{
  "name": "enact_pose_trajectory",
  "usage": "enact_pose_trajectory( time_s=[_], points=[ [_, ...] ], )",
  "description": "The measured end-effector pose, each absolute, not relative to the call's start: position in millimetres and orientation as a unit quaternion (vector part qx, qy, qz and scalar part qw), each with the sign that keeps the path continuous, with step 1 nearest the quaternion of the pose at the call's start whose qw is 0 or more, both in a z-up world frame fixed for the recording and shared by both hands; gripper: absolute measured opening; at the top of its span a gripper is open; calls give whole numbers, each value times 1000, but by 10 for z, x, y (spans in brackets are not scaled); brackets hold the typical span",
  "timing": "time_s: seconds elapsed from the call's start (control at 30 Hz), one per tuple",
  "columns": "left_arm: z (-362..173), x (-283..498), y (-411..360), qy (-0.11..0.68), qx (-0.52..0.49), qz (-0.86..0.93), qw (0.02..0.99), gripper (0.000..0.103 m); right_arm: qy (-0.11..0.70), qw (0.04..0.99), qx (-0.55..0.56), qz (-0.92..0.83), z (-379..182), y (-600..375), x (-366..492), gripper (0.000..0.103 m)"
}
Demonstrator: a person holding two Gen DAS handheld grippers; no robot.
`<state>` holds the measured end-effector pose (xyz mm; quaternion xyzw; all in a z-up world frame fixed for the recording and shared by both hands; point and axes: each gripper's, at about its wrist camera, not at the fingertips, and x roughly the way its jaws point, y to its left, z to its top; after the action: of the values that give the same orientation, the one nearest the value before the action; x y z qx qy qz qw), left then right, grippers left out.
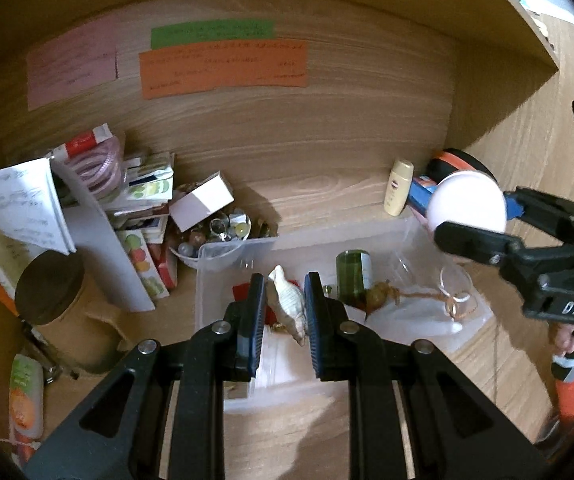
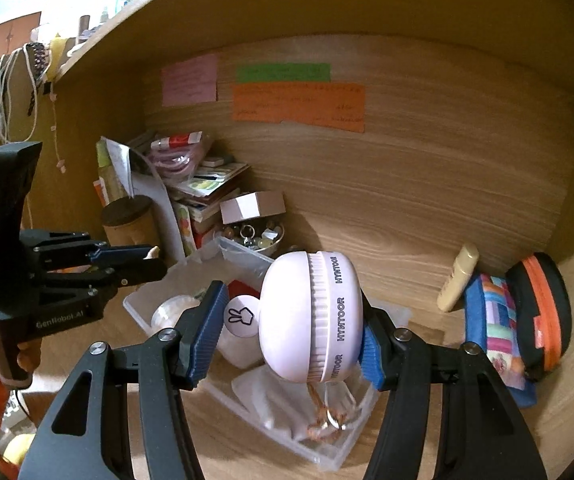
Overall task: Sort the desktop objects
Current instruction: 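Carry the pink device and seashell over the clear box with both tools, then open both tools to release the seashell and pink device into the clear box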
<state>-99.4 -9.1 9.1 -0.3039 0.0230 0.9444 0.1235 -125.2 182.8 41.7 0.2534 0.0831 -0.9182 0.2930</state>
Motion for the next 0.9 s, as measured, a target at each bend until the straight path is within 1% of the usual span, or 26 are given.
enact_pose_trajectory(
  time_s=[0.27, 0.9],
  points=[
    [28, -1271, -39, 34, -312, 943, 110, 19, 77, 293, 281, -911, 283, 1669, -1532, 55],
    [-342, -1740, -44, 43, -352, 932, 80, 19, 87, 283, 334, -895, 2, 1438, -1937, 55]
  ],
)
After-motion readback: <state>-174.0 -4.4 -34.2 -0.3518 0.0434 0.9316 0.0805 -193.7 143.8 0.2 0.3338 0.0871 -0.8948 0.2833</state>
